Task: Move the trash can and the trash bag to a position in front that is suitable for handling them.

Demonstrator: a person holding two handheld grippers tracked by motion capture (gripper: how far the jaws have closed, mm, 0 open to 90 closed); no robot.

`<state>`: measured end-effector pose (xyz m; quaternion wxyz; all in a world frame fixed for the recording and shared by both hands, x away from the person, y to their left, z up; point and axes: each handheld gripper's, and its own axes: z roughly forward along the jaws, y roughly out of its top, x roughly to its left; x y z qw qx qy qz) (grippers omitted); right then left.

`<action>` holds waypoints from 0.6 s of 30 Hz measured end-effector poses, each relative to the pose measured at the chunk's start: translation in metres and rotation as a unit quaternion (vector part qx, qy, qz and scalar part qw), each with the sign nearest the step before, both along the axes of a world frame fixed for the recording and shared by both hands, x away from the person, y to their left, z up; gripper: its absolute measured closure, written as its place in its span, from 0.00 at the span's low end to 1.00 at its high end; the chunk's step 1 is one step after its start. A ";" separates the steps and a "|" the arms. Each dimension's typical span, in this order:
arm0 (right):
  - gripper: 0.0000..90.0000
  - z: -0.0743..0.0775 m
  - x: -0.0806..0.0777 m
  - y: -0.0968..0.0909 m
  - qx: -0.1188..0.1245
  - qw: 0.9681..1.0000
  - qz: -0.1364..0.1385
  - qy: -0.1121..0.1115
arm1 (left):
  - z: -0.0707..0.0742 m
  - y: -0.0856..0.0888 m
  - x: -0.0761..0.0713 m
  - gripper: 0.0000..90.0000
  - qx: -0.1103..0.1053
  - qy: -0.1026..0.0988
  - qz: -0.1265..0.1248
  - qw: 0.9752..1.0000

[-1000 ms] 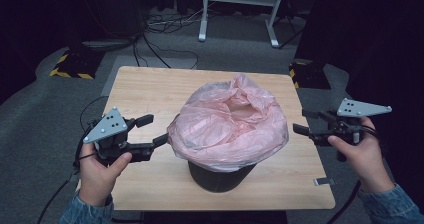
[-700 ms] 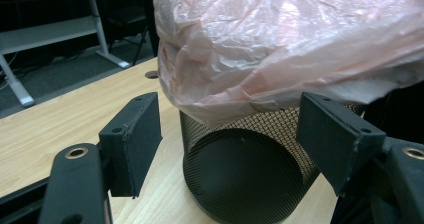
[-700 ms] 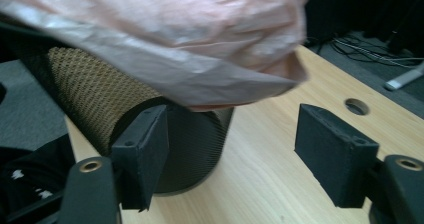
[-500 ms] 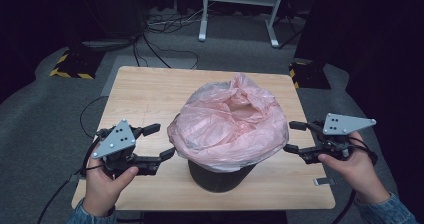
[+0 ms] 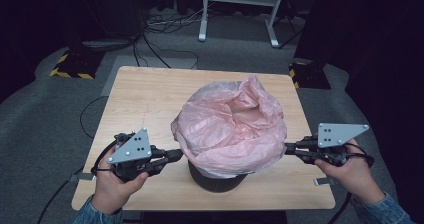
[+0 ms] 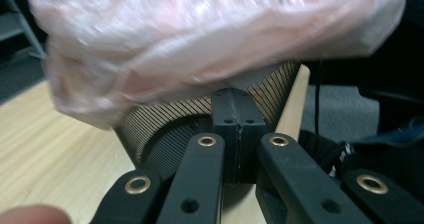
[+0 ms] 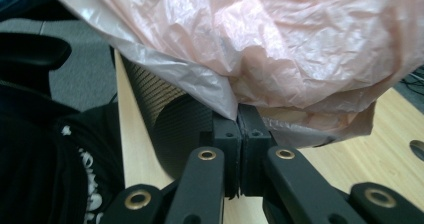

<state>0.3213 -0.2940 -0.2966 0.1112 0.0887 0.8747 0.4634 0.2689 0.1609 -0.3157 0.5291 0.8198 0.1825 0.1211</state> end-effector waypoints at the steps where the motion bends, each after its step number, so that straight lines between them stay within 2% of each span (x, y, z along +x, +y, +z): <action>1: 0.99 -0.002 -0.001 0.000 -0.004 1.000 0.002 0.001 | -0.002 -0.001 0.000 1.00 0.004 0.001 0.001 1.000; 5: 0.99 -0.006 -0.001 0.000 -0.004 1.000 0.003 0.004 | -0.005 0.005 0.002 0.99 -0.028 -0.001 0.018 0.999; 7: 0.99 -0.005 -0.001 -0.001 0.000 1.000 0.002 0.005 | -0.004 0.008 0.000 0.82 -0.029 -0.019 0.037 0.999; 9: 0.99 -0.004 -0.001 -0.003 0.002 1.000 0.003 0.010 | -0.002 0.011 -0.001 0.65 -0.035 -0.025 0.051 0.998; 11: 0.99 -0.004 -0.001 -0.004 0.004 1.000 0.002 0.016 | 0.000 0.014 -0.002 0.49 -0.041 -0.040 0.067 0.996; 13: 0.99 -0.004 0.000 -0.004 0.007 1.000 0.001 0.024 | 0.002 0.015 0.000 0.37 -0.047 -0.056 0.078 0.994; 15: 0.99 -0.005 0.001 -0.004 0.011 0.999 0.003 0.031 | 0.003 0.012 0.002 0.32 -0.049 -0.073 0.076 0.993; 17: 0.99 -0.006 0.002 -0.003 0.011 0.999 0.003 0.035 | 0.006 0.006 0.005 0.32 -0.037 -0.082 0.064 0.994; 18: 0.99 -0.006 0.002 -0.002 0.011 0.999 0.004 0.036 | 0.007 0.002 0.007 0.34 -0.030 -0.078 0.056 0.995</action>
